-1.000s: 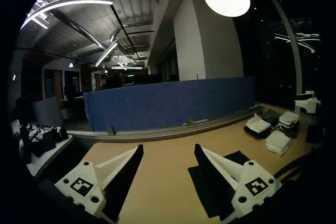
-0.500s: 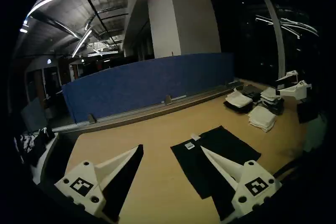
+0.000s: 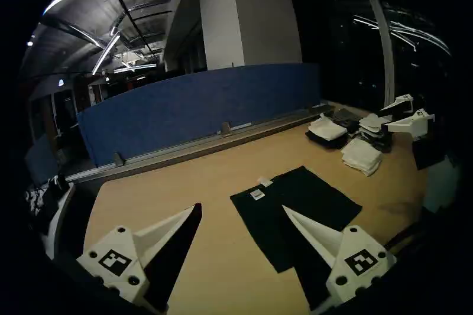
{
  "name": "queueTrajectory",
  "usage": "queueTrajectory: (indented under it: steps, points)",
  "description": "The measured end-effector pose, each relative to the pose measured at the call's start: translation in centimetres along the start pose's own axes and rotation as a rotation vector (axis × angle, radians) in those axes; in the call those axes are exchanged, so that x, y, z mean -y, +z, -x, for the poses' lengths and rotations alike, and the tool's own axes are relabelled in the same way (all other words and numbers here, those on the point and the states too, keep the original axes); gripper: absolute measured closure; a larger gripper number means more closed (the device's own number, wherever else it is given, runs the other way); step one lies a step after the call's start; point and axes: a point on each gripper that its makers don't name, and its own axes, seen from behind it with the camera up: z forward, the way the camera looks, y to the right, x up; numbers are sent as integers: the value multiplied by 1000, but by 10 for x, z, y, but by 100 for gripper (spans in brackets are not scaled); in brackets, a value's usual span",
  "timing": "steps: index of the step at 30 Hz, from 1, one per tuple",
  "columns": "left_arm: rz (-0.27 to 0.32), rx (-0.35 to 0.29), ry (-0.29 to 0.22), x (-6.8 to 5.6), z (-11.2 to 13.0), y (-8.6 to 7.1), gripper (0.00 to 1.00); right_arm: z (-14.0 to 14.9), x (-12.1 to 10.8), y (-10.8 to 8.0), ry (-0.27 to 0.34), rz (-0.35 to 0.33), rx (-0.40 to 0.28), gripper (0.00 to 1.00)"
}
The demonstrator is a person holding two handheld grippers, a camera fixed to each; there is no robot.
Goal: Fold towel
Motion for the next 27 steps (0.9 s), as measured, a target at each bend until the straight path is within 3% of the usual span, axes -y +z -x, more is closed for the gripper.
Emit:
queueTrajectory:
  steps: [10,27]
  points:
    - [43,45,13,-13,34,18,10,38,9,12,1,-14,50,0]
    - [137,191,49,-44,127,55,10,126,36,45,-8,-59,170,0]
